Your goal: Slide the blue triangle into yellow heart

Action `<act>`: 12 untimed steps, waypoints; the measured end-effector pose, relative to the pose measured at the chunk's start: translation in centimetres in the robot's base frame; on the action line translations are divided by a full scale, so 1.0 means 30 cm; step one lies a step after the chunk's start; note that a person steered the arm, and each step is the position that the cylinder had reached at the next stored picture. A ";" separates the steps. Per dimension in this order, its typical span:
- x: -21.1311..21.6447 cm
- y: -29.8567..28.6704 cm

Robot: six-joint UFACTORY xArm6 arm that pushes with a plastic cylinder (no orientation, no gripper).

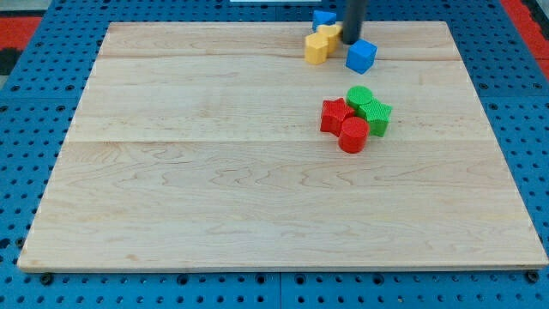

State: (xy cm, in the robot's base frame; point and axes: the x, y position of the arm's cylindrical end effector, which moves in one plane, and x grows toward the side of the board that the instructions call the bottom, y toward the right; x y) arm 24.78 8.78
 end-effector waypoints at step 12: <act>0.002 0.084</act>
State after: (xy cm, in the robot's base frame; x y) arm 24.83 11.31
